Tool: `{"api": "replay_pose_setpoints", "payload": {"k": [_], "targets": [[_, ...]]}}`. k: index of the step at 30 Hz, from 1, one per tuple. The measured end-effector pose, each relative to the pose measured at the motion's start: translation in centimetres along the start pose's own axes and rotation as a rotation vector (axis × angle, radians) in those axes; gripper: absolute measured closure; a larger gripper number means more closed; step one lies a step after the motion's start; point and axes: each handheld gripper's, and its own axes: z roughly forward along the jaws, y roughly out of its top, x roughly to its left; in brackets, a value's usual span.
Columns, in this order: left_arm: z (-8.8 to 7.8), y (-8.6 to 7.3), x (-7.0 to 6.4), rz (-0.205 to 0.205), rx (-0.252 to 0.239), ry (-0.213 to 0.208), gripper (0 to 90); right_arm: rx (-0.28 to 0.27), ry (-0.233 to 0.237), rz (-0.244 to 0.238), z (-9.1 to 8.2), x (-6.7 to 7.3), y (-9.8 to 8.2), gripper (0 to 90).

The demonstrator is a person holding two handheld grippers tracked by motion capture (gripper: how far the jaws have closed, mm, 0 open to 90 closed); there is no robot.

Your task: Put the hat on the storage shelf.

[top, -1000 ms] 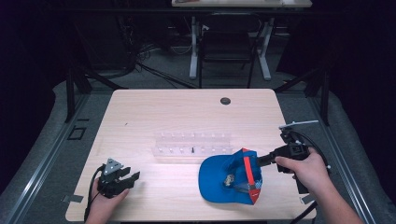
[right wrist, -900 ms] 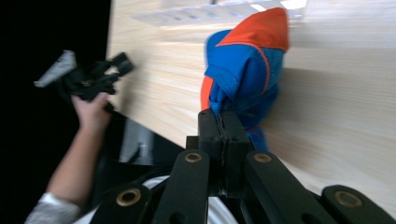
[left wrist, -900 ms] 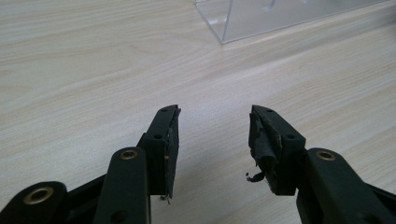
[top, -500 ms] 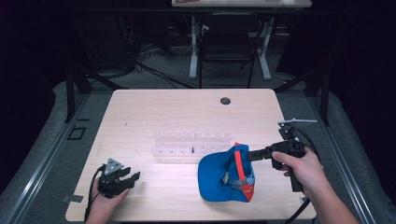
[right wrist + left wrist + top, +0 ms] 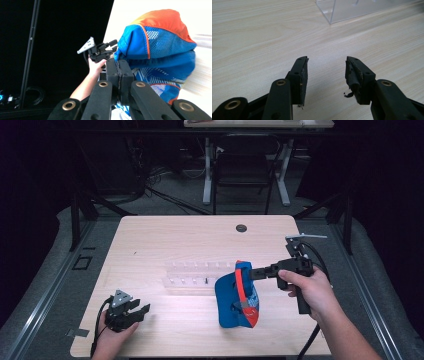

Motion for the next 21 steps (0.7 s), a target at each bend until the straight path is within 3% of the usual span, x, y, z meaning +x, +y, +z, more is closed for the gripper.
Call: {"api": "replay_pose_setpoints", "payload": {"k": [4, 12, 21], "targets": [[0.0, 0.0, -0.1, -0.004, 0.001, -0.003, 53.3, -0.001, 0.052, -0.02, 0.6, 0.9, 0.3, 89.7], [0.1, 0.0, -0.1, 0.003, 0.002, -0.006, 53.2, 0.0, 0.063, -0.056, 1.3, 2.5, 0.8, 89.7], [0.1, 0.2, -0.3, 0.007, -0.001, -0.017, 52.7, -0.023, 0.092, -0.06, 1.2, 3.3, 1.8, 89.6]]}}
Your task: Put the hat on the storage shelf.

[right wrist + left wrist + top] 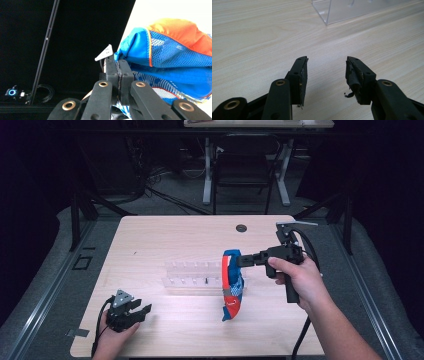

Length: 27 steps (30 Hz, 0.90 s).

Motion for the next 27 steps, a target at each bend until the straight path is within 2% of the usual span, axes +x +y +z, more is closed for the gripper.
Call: {"api": "replay_pose_setpoints", "payload": {"k": [6, 12, 16, 21, 27], "targets": [[0.1, 0.0, 0.0, -0.003, -0.008, 0.003, 52.7, -0.006, 0.015, 0.007, 0.4, 0.6, 0.9, 89.6], [0.0, 0.0, 0.0, 0.0, 0.006, -0.001, 52.7, -0.004, 0.015, -0.003, 1.1, 1.5, 1.8, 89.6], [0.0, 0.0, -0.1, -0.002, -0.004, -0.002, 52.7, -0.014, 0.024, -0.018, 1.4, 2.1, 2.4, 89.6], [0.0, 0.0, -0.2, -0.004, -0.01, -0.004, 52.7, -0.036, 0.071, -0.012, 2.0, 2.2, 3.2, 89.6], [-0.1, 0.1, -0.2, 0.001, -0.01, -0.004, 52.8, -0.037, 0.111, -0.006, 2.9, 2.2, 3.9, 89.6]]}}
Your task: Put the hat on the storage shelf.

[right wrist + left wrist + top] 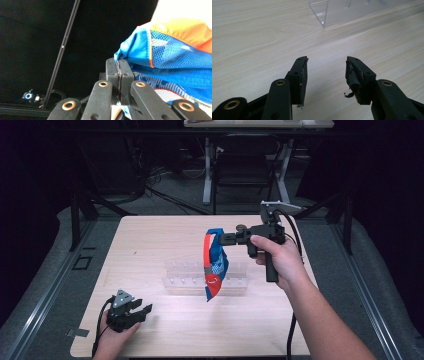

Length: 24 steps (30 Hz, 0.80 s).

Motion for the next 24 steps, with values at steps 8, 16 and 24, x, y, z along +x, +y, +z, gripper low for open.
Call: {"api": "replay_pose_setpoints", "payload": {"k": [8, 16, 24], "targets": [[-0.4, 0.5, -1.2, 0.02, -0.047, -0.03, 52.7, -0.027, 0.043, 0.0, 0.6, 0.2, 0.9, 89.6], [-1.0, 1.9, -2.9, 0.05, -0.11, -0.078, 51.6, -0.028, 0.08, 0.012, 1.4, -0.3, 1.8, 89.6], [-1.3, 4.7, -6.8, 0.157, -0.177, -0.175, 52.6, -0.009, 0.077, 0.008, 2.5, -0.5, 2.5, 89.5]]}}
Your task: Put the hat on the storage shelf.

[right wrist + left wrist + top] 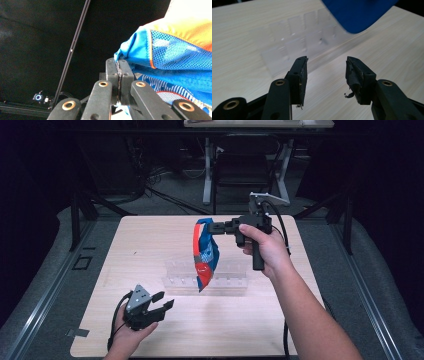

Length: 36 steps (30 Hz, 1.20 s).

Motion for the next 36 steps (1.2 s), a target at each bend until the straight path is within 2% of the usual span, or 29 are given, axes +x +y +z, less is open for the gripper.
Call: {"api": "replay_pose_setpoints", "payload": {"k": [4, 7, 11, 14, 18, 20, 23, 30, 36], "targets": [[1.0, 1.5, -1.6, 0.044, -0.01, -0.021, 52.7, -0.001, -0.007, 0.002, 0.3, 0.0, 0.3, 89.5], [1.8, 2.5, -2.5, 0.059, -0.022, -0.039, 54.0, 0.0, -0.007, -0.001, 0.5, 0.1, 0.4, 89.5], [2.7, 3.5, -3.5, 0.089, -0.02, -0.031, 60.4, -0.003, -0.011, -0.006, 0.7, 0.0, 0.4, 89.5], [3.3, 4.2, -3.9, 0.087, -0.019, -0.038, 66.8, -0.002, -0.011, -0.003, 0.7, -0.1, 0.4, 89.5], [3.8, 4.8, -4.5, 0.09, -0.026, -0.042, 67.9, -0.005, -0.01, -0.003, 0.8, -0.2, 0.4, 89.5], [4.1, 4.9, -4.7, 0.095, -0.024, -0.031, 70.3, -0.007, -0.006, -0.003, 0.8, -0.2, 0.4, 89.5], [4.5, 5.1, -4.6, 0.092, -0.012, -0.021, 79.3, -0.001, -0.006, -0.001, 0.9, -0.3, 0.3, 89.5], [4.8, 5.2, -4.6, 0.132, -0.011, 0.056, 87.8, 0.006, -0.011, -0.004, 1.2, -0.6, 0.1, 89.4], [5.4, 5.3, -4.5, 0.124, -0.007, 0.047, 88.1, 0.004, -0.009, 0.004, 1.5, -1.1, 0.0, 89.5]]}}
